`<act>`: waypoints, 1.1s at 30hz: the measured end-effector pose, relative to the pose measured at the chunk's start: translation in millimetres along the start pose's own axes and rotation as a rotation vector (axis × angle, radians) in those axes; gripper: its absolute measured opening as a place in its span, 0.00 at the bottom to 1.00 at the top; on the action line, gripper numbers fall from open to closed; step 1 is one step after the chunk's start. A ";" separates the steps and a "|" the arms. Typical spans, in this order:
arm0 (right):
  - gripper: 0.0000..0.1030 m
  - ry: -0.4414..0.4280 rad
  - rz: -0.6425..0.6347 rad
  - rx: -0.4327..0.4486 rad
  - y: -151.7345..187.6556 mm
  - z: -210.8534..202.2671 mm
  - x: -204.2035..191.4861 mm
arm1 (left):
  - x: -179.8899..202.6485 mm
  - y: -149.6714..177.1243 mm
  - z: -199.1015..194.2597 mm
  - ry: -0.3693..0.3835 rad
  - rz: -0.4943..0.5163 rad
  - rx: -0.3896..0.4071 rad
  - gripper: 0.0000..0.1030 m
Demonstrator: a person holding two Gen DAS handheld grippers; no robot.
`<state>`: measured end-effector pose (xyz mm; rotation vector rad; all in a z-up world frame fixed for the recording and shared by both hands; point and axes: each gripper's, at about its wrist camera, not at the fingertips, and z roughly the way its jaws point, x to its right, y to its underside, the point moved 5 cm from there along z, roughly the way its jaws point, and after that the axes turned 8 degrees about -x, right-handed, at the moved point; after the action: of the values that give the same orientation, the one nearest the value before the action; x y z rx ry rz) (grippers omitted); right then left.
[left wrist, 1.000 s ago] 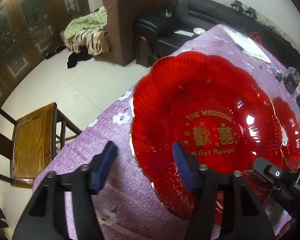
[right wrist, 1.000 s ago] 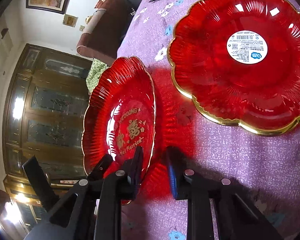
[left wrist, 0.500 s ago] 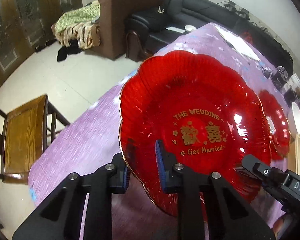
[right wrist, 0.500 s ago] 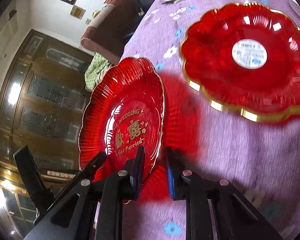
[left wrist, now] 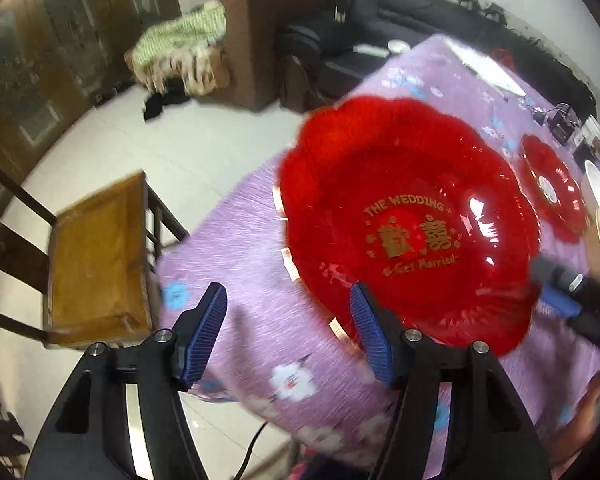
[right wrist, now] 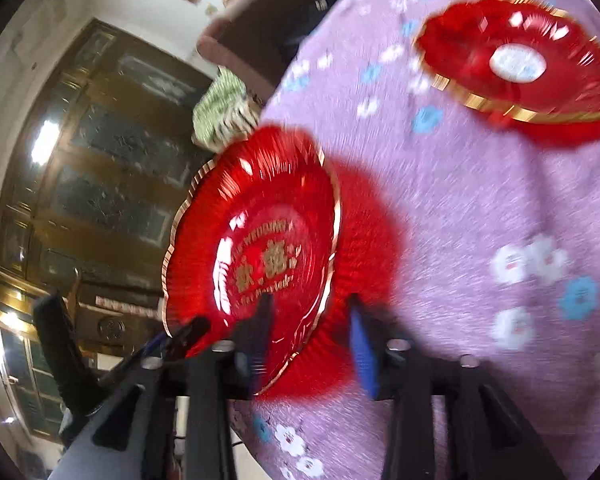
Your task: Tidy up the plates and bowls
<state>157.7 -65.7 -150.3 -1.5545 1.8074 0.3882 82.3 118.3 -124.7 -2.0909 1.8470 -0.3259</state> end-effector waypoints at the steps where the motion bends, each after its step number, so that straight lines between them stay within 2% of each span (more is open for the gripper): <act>1: 0.51 -0.009 0.014 0.032 -1.2 -12.0 4.4 | -2.9 3.5 -4.8 0.004 0.001 0.013 0.62; 8: 0.53 -0.001 0.101 0.178 -0.5 -72.9 50.3 | -26.8 18.6 -51.5 -0.018 -0.011 0.134 0.62; 12: 0.53 -0.020 0.204 0.256 2.9 -103.3 88.8 | -11.1 4.6 -87.8 0.076 0.008 0.243 0.62; 13: 0.53 -0.021 0.222 0.269 1.9 -112.5 100.5 | -1.6 -2.5 -93.8 0.100 0.022 0.253 0.65; 16: 0.53 -0.049 0.280 0.319 -4.0 -127.2 118.3 | 30.6 -27.2 -96.4 0.229 0.047 0.204 0.74; 19: 0.54 -0.093 0.347 0.354 -11.8 -127.3 131.0 | 78.3 -61.6 -78.2 0.318 0.066 0.105 0.74; 20: 0.55 -0.116 0.376 0.361 -15.3 -127.5 137.1 | 92.0 -71.2 -72.1 0.326 0.074 0.083 0.74; 23: 0.56 -0.180 0.439 0.342 -23.1 -113.9 146.0 | 133.8 -99.6 -50.5 0.322 0.095 0.040 0.74; 26: 0.56 -0.215 0.483 0.315 -30.2 -97.3 150.2 | 176.1 -123.4 -16.1 0.290 0.122 -0.041 0.74; 28: 0.57 -0.222 0.488 0.309 -33.1 -90.8 154.9 | 197.7 -129.3 -0.9 0.305 0.146 -0.090 0.74; 33: 0.63 -0.238 0.495 0.327 -36.7 -85.7 168.5 | 229.3 -142.7 27.7 0.268 0.167 -0.130 0.74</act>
<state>161.4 -252.6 -196.3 -0.7961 1.9352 0.4566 253.8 -91.2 -105.1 -2.0394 2.2366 -0.4747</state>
